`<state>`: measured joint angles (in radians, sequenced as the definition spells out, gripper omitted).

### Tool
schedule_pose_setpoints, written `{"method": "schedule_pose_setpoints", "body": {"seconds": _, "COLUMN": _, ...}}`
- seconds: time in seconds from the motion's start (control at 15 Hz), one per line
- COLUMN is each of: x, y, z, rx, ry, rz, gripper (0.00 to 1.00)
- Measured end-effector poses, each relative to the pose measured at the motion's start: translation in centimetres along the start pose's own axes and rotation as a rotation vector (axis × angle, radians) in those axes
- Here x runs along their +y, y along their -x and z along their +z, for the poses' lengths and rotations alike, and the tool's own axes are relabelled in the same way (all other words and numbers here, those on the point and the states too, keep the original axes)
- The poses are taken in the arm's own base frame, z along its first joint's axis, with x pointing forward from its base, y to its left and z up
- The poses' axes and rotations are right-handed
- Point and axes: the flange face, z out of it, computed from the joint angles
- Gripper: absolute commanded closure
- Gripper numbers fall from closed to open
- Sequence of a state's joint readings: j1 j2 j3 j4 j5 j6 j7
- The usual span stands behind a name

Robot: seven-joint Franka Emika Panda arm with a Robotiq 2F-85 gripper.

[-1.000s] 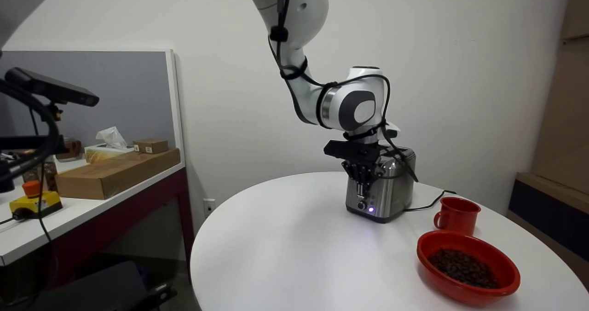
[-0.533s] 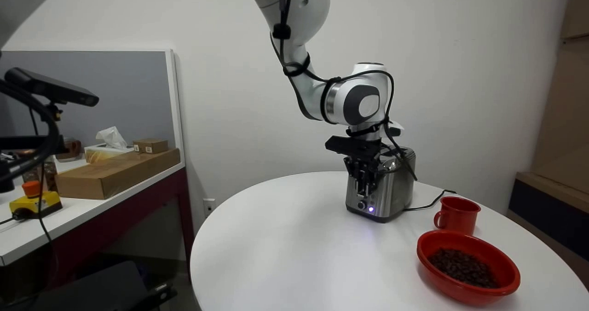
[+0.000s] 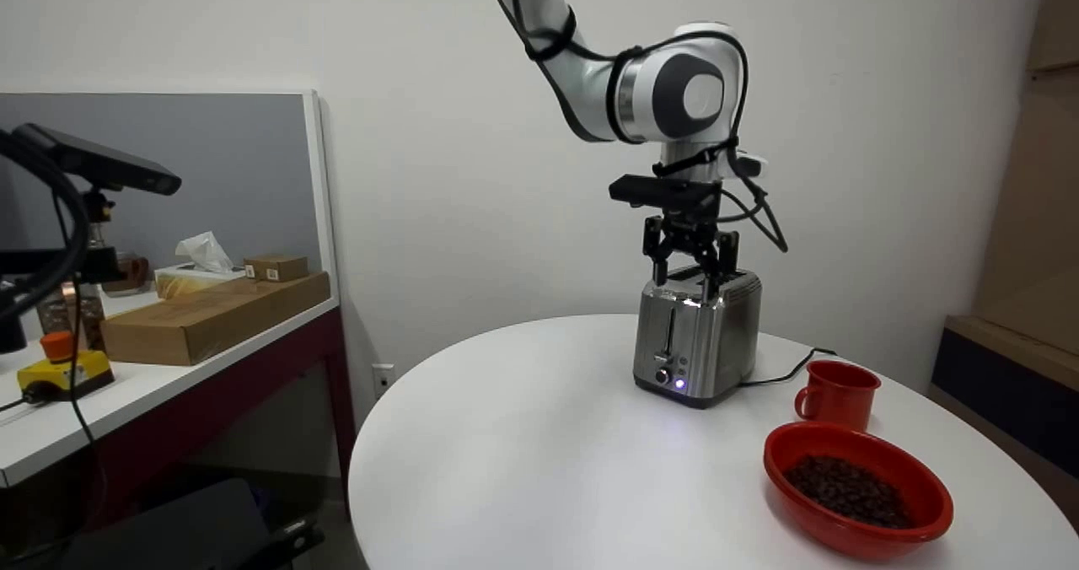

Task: Push down the toaster lever.

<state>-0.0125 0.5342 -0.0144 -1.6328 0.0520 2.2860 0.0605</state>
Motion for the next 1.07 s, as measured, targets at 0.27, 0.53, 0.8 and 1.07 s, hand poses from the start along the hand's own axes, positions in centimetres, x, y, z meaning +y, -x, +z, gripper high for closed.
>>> {"method": "schedule_pose_setpoints", "body": {"seconds": 0.27, "x": 1.5, "y": 3.4, "z": -6.7, "rx": -0.115, "ry": 0.001, "rz": 0.01, "gripper": 0.0}}
{"method": "schedule_pose_setpoints", "body": {"seconds": 0.53, "x": 3.3, "y": 9.3, "z": -12.9, "rx": -0.266, "ry": -0.019, "rz": -0.027, "gripper": 0.0}}
{"method": "schedule_pose_setpoints", "body": {"seconds": 0.8, "x": 5.1, "y": 15.2, "z": -17.2, "rx": -0.288, "ry": 0.003, "rz": -0.096, "gripper": 0.0}}
{"method": "schedule_pose_setpoints", "body": {"seconds": 1.07, "x": 5.3, "y": 18.2, "z": -18.6, "rx": -0.272, "ry": 0.026, "rz": -0.106, "gripper": 0.0}}
